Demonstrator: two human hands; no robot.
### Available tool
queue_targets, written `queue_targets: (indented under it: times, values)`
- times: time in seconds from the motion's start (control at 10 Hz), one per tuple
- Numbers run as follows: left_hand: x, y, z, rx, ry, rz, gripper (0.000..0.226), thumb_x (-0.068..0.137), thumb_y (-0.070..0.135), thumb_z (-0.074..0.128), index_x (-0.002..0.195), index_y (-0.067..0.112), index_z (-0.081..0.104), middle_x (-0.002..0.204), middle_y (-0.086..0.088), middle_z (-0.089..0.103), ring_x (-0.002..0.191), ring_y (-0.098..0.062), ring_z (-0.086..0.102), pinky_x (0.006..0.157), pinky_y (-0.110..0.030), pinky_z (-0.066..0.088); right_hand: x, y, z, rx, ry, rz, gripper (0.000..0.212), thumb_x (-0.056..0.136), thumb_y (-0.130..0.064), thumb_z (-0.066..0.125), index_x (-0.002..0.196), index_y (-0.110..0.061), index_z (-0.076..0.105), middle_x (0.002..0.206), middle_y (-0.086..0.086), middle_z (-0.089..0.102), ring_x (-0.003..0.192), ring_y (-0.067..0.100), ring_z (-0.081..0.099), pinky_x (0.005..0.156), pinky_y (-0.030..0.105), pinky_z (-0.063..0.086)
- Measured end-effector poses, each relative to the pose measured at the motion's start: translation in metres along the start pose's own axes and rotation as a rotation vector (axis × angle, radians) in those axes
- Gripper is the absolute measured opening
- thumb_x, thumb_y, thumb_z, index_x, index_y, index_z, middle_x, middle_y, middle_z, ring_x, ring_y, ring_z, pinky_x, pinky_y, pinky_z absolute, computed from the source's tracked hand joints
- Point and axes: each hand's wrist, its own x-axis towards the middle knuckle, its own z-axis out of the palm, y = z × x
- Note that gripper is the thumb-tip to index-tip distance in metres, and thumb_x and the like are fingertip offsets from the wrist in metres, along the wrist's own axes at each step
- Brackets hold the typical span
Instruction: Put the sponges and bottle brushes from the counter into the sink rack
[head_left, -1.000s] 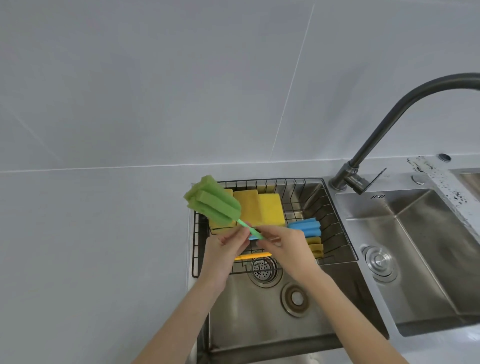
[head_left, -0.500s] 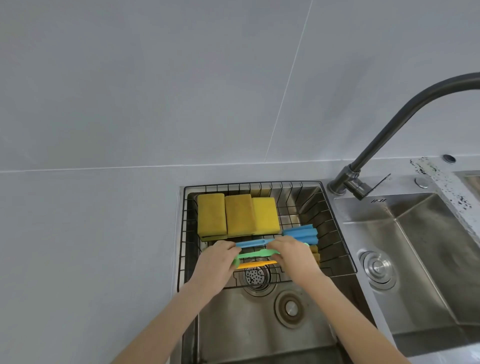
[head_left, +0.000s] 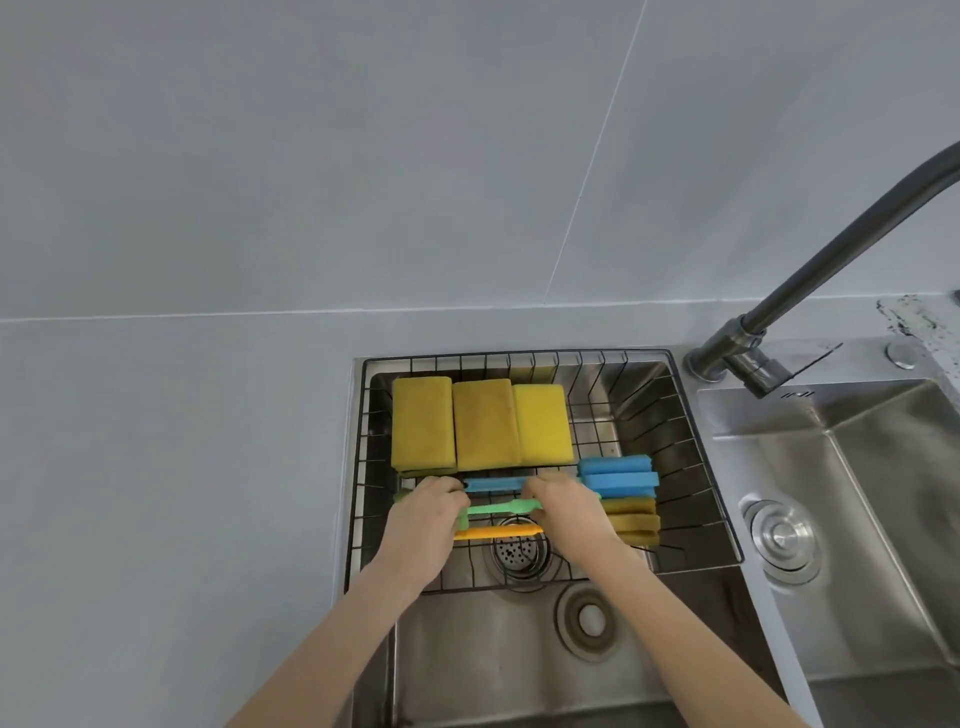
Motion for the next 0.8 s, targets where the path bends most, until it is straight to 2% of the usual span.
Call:
queue_targets:
  times: [0.4, 0.5, 0.6, 0.7, 0.8]
  values:
    - [0.002, 0.005, -0.005, 0.012, -0.055, -0.037, 0.030, 0.089, 0.016, 0.054, 0.119, 0.017, 0.057, 0.132, 0.001, 0.053, 0.120, -0.014, 0.049, 0.097, -0.030, 0.047, -0.002, 0.002, -0.002, 0.027, 0.006, -0.006, 0.034, 0.086, -0.011, 0.058, 0.119, -0.016, 0.051, 0.119, 0.004, 0.055, 0.106, 0.022, 0.053, 0.086, 0.033, 0.049]
    - [-0.005, 0.009, -0.009, -0.033, -0.016, -0.014, 0.034, 0.089, 0.019, 0.054, 0.123, 0.019, 0.054, 0.134, 0.003, 0.053, 0.120, -0.012, 0.049, 0.097, -0.027, 0.045, -0.008, 0.000, -0.008, 0.099, 0.092, -0.033, 0.035, 0.089, -0.015, 0.056, 0.123, -0.019, 0.050, 0.125, 0.002, 0.055, 0.112, 0.020, 0.051, 0.090, 0.032, 0.047]
    - [-0.018, 0.018, -0.017, -0.119, 0.095, -0.063, 0.034, 0.091, 0.022, 0.052, 0.125, 0.019, 0.053, 0.135, 0.004, 0.052, 0.122, -0.011, 0.048, 0.101, -0.026, 0.041, -0.017, -0.015, -0.011, 0.277, 0.198, -0.034, 0.036, 0.091, -0.015, 0.053, 0.127, -0.020, 0.048, 0.121, 0.001, 0.061, 0.110, 0.016, 0.054, 0.090, 0.028, 0.047]
    - [-0.035, 0.022, -0.018, -0.211, 0.223, -0.081, 0.037, 0.093, 0.021, 0.048, 0.130, 0.019, 0.046, 0.138, 0.003, 0.048, 0.126, -0.011, 0.043, 0.106, -0.025, 0.036, -0.027, -0.040, -0.007, 0.495, 0.226, -0.023, 0.040, 0.093, -0.016, 0.051, 0.132, -0.020, 0.041, 0.120, 0.000, 0.062, 0.110, 0.012, 0.056, 0.090, 0.026, 0.046]
    - [-0.071, 0.028, -0.007, -0.171, 0.246, 0.014, 0.042, 0.091, 0.016, 0.045, 0.133, 0.017, 0.041, 0.137, 0.003, 0.047, 0.127, -0.013, 0.044, 0.107, -0.025, 0.035, -0.058, -0.074, 0.012, 0.533, 0.256, -0.069, 0.040, 0.093, -0.014, 0.048, 0.131, -0.024, 0.041, 0.123, -0.005, 0.058, 0.112, 0.008, 0.051, 0.095, 0.022, 0.043]
